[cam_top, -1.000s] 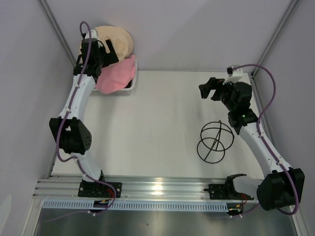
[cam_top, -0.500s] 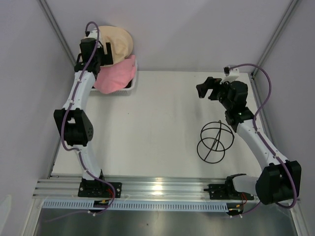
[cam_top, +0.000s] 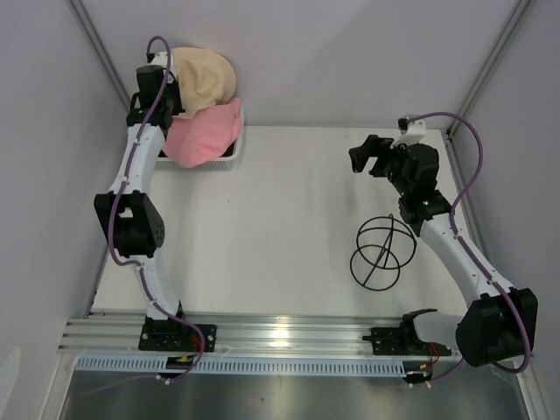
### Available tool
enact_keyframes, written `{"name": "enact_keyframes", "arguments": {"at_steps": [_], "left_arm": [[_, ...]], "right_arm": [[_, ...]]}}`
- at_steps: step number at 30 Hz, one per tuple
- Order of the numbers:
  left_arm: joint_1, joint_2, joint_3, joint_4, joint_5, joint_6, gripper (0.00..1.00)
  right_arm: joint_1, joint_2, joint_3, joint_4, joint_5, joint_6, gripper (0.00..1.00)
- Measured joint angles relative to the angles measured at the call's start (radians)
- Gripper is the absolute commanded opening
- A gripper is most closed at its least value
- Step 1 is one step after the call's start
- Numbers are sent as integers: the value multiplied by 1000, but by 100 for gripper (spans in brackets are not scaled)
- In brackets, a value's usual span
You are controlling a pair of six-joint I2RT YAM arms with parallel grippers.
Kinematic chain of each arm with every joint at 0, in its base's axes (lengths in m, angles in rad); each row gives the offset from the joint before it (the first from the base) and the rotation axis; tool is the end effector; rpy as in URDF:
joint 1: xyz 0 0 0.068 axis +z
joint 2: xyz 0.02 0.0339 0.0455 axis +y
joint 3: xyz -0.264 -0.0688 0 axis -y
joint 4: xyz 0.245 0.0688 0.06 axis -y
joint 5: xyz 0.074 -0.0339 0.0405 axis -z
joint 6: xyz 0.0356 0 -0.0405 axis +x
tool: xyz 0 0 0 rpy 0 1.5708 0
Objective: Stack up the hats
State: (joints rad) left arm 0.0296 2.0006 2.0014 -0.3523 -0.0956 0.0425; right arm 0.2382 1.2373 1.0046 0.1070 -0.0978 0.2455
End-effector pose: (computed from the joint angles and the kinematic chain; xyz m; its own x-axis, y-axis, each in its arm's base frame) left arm 0.4774 0.0175 0.3760 -0.3489 0.0320 -0.9366 -0.1043 0.9919 0.0727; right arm 0.2852 0.0728 0.3511 -0.1981 0.2008 -0.9594 -0.2895 0.9231 0.2530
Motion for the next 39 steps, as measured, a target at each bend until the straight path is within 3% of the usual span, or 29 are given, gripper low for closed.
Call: {"name": "enact_keyframes", "arguments": {"at_steps": [12, 19, 27, 33, 39], "left_arm": [[-24, -353, 95, -37, 359, -300, 1], [-257, -406, 153, 28, 587, -481, 1], [-533, -338, 2, 149, 831, -674, 1], [-651, -319, -137, 239, 980, -776, 1], [-715, -320, -225, 307, 1049, -813, 1]], "right_arm": [[-41, -146, -1, -118, 263, 35, 99], [-119, -421, -34, -194, 397, 66, 99], [-145, -588, -29, -395, 532, 91, 99], [-145, -647, 22, -560, 667, 124, 99], [-145, -730, 102, -620, 777, 139, 99]]}}
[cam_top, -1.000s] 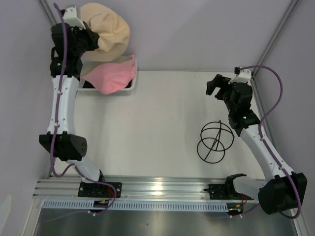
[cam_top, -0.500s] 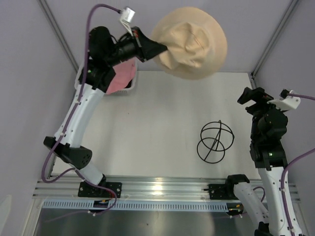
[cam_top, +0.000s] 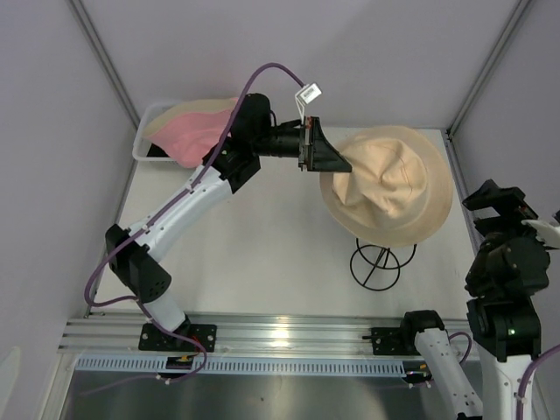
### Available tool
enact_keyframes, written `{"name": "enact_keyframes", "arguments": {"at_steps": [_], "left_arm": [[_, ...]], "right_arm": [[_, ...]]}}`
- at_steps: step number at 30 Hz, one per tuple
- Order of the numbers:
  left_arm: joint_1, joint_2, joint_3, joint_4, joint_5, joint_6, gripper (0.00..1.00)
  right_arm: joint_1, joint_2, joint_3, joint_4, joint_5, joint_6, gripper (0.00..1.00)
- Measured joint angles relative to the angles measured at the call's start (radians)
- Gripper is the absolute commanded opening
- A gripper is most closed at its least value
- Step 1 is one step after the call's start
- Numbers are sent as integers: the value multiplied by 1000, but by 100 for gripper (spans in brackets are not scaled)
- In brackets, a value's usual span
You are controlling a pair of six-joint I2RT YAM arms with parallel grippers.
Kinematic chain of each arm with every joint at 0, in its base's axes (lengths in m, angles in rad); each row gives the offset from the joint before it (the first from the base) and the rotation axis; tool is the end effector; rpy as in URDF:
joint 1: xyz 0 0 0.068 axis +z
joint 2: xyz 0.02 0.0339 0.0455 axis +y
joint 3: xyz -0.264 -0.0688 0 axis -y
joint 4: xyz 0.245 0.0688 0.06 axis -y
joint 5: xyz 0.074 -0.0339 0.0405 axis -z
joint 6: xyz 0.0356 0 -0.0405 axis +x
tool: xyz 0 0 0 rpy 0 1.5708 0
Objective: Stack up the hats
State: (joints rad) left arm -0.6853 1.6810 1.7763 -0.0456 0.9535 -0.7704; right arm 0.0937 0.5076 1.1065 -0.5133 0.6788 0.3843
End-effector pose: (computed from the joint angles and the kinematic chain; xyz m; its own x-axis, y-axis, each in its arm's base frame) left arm 0.2772 -0.2641 0.4636 -0.6667 0.0243 -0.7450 0.7422 -0.0702 -0.6665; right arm 0.0610 -0.0167 0.4382 0.2851 0.3199 -0.9035 0.4780 0.7697 0.4233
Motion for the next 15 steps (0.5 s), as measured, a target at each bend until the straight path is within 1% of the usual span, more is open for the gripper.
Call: {"name": "enact_keyframes", "arguments": {"at_steps": [3, 8, 12, 15], "left_arm": [[-23, -11, -66, 20, -1, -4, 1], [-80, -11, -129, 6, -50, 3, 1], [-121, -3, -134, 0, -85, 11, 1], [-143, 1, -171, 20, -119, 12, 1]], "right_arm": [[0, -39, 34, -1, 4, -4, 99], [0, -84, 39, 3, -54, -23, 100], [0, -59, 39, -14, -116, -31, 99], [0, -24, 31, -27, -171, -30, 99]]}}
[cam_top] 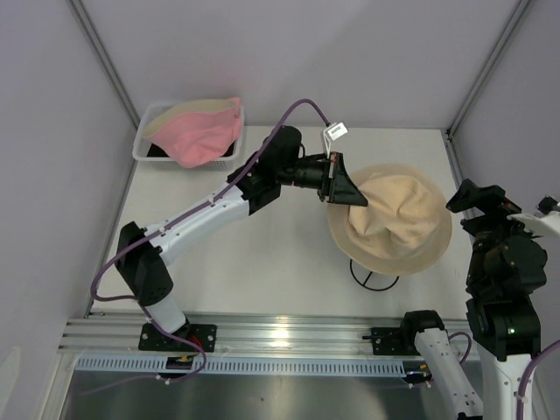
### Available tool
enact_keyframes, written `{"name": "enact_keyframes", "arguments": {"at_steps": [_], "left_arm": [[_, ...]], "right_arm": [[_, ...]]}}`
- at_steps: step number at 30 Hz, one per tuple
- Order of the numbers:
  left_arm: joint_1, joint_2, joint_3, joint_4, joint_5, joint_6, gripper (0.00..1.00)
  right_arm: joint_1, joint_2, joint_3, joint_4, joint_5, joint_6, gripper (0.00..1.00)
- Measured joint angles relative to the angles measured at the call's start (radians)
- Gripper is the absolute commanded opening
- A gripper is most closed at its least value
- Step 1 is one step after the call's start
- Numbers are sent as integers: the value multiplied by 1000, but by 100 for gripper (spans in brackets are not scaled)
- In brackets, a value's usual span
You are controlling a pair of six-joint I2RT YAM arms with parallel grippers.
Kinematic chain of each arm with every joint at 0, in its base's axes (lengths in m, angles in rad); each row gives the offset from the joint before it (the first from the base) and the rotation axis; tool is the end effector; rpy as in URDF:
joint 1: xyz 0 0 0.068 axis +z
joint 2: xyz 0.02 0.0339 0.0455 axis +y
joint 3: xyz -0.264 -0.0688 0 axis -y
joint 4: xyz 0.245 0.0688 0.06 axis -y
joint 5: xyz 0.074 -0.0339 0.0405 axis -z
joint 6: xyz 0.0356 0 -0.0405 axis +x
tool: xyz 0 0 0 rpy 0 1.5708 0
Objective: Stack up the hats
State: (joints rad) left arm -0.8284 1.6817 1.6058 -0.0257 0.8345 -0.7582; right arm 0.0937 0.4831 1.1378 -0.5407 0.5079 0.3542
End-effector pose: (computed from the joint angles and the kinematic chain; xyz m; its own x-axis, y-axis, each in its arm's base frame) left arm 0.2479 -0.3092 0.4072 -0.7327 0.1156 -0.6707 0.6740 -0.0133 -0.7386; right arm 0.0498 -0.0127 0.4449 0.2447 0.3274 -0.9126 0.3352 0.8546 0.3965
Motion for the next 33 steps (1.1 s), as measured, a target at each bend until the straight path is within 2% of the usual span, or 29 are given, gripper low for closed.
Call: {"name": "enact_keyframes", "arguments": {"at_steps": [9, 11, 12, 13, 17, 18, 21, 25, 28, 31, 33], "left_arm": [[-59, 56, -124, 3, -130, 26, 2], [-66, 72, -146, 1, -145, 29, 13], [-68, 77, -150, 1, -151, 32, 28], [-70, 80, -154, 0, -160, 42, 36], [-74, 81, -156, -7, -201, 74, 55], [-74, 81, -156, -12, -214, 82, 63], [-74, 74, -156, -47, -261, 125, 79], [-46, 45, -156, -87, -303, 168, 80], [21, 9, -144, -116, -332, 197, 82], [139, -14, -78, -160, -387, 238, 99], [230, -14, -13, -182, -441, 260, 99]], "right_arm": [[0, 22, -103, -35, -64, 13, 99], [0, 22, -114, -37, -71, 14, 99], [0, 22, -119, -37, -72, 16, 99], [0, 22, -125, -37, -72, 19, 99], [0, 25, -153, -38, -75, 27, 99], [0, 28, -161, -38, -79, 28, 99], [0, 46, -179, -34, -105, 30, 99], [0, 105, -181, -10, -160, 24, 99], [0, 161, -181, 21, -213, 5, 99], [0, 206, -181, 58, -256, -16, 100], [0, 239, -180, 87, -278, -27, 99]]}}
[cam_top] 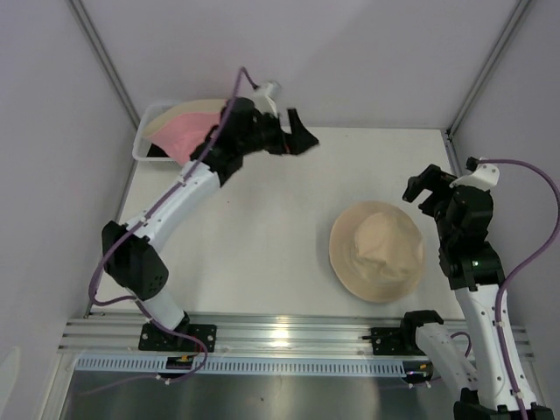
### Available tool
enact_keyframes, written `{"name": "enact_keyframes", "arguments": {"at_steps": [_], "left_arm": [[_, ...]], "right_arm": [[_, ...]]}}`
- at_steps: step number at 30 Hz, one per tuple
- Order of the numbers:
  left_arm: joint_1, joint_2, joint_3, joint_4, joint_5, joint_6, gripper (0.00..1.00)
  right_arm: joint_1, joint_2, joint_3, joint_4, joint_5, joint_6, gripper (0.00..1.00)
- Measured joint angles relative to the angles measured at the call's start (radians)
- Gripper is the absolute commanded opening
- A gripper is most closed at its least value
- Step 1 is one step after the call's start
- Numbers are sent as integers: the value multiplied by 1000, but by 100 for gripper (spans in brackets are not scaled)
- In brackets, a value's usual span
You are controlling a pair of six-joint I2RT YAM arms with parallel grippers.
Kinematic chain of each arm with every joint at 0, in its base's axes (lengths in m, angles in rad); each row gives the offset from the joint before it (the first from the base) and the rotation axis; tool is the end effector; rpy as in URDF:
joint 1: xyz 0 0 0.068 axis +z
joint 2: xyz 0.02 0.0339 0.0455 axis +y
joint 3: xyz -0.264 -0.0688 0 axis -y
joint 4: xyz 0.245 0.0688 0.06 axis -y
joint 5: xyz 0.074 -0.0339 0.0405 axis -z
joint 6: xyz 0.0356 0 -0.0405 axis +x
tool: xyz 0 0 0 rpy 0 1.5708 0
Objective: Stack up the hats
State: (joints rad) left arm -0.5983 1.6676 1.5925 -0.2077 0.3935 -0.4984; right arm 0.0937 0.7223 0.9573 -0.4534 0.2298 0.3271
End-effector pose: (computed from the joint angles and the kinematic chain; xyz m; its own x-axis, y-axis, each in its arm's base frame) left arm 0.3203 -0.2349 0.3879 -0.5966 -0.1276 -0.7923 0.6139 0.5633 -0.5530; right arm 0.1524 0.0062 0.3799 -0.1624 0.2990 -0.9403 0.1927 0.9443 0.2669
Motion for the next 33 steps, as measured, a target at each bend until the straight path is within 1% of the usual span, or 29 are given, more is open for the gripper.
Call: {"name": "enact_keyframes", "arguments": {"at_steps": [3, 7, 10, 12, 16, 19, 24, 28, 31, 33], "left_arm": [[183, 2, 107, -43, -123, 31, 100], [396, 51, 235, -93, -269, 47, 100], [496, 76, 218, -116, -324, 44, 99], [532, 79, 144, -118, -328, 35, 100], [566, 75, -32, -114, -291, 19, 100], [576, 71, -100, -125, -274, 22, 99], [577, 40, -104, -122, -262, 92, 99], [577, 39, -66, -137, -314, 159, 99], [577, 41, -77, -124, -366, 149, 100], [577, 37, -138, -64, -382, 111, 99]], "right_arm": [[0, 46, 3, 42, -19, -11, 99], [0, 116, 5, 97, -46, -15, 99], [0, 159, 6, 140, -63, -16, 99], [0, 185, 8, 161, -68, -19, 99], [0, 225, 10, 192, -71, -27, 99], [-2, 243, 12, 201, -71, -32, 99], [-5, 253, 14, 206, -71, -33, 99], [-5, 253, 14, 207, -71, -33, 99], [-5, 253, 14, 211, -71, -33, 99], [-5, 253, 14, 216, -72, -32, 100]]}}
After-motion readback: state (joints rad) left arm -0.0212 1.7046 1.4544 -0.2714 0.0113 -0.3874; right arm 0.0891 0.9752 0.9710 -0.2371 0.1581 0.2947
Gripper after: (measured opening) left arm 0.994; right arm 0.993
